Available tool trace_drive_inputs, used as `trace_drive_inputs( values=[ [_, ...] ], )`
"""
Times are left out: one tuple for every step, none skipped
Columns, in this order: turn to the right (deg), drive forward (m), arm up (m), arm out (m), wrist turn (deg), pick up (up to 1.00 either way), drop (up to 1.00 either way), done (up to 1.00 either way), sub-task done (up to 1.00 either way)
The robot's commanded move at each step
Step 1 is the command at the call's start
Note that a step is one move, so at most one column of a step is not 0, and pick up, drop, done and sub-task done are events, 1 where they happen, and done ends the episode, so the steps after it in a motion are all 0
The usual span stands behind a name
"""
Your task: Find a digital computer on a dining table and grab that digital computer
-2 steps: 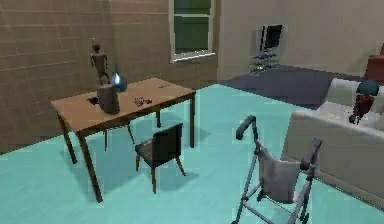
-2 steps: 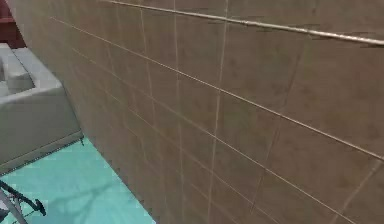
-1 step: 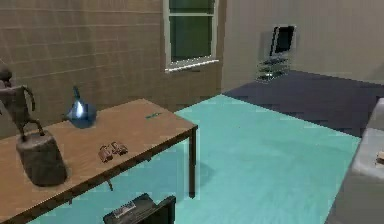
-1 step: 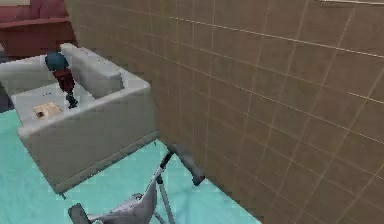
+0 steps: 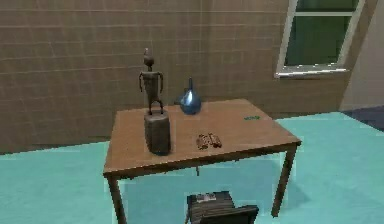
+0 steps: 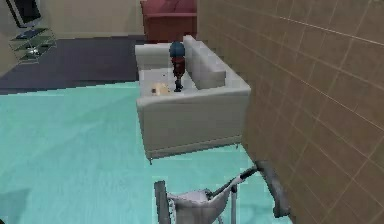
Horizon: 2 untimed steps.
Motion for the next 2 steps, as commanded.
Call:
trace_drive_inputs(
  values=[
    [0.0, 0.35, 0.00, 0.00, 0.0, 0.00, 0.00, 0.00, 0.00],
    [45.0, 0.00, 0.00, 0.00, 0.0, 0.00, 0.00, 0.00, 0.00]
  ],
)
